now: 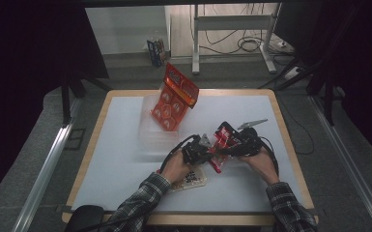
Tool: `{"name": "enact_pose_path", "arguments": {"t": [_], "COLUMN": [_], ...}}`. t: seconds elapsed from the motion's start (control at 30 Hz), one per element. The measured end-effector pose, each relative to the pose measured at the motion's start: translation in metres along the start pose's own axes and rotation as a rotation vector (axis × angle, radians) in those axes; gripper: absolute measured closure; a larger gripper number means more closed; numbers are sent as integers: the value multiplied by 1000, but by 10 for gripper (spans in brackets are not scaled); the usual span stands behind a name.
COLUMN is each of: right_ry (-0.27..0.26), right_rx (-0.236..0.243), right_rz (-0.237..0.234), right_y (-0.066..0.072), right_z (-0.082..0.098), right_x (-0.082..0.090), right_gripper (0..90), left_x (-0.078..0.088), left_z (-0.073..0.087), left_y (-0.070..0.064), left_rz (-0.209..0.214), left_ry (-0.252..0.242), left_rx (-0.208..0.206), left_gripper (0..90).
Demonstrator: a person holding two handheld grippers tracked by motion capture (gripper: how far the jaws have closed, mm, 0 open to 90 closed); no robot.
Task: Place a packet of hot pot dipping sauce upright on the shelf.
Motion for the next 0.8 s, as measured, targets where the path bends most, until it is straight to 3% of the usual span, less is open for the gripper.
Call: {"name": "enact_pose_path", "arguments": {"t": [0.07,0.1,0.13,0.3,0.5,0.57,0.8], "right_ry": [-26,-26,-33,-86,-92,-92,-97], "right_rx": [9,9,18,19,32,47,95], "right_rz": [-12,-12,6,-49,-25,2,55], "right_y": [3,3,7,16,23,25,32], "right_z": [-3,-3,-5,-11,-14,-16,-21], "right_x": [4,4,5,11,15,18,26], "right_gripper": [514,514,584,688,700,702,705], "left_x": [0,0,1,8,21,31,53], "left_z": [0,0,1,2,4,5,11], "left_y": [-1,-1,-1,-1,0,-1,-7], "left_rz": [-3,-3,-10,-7,14,30,-18], "left_ry": [-2,-2,4,-18,-72,-116,-159], "left_rx": [-2,-2,-10,-8,18,41,18], "left_gripper": [900,900,900,894,789,714,460]}}
Point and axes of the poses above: each handheld gripper's, and its own axes: x roughly backward along the jaws, z roughly out of its underside, y roughly to its left, the point moved 7 cm from there along -x, roughly forward along the jaws, and after that the axes turned 12 degrees about y, right-handed, at the moved point
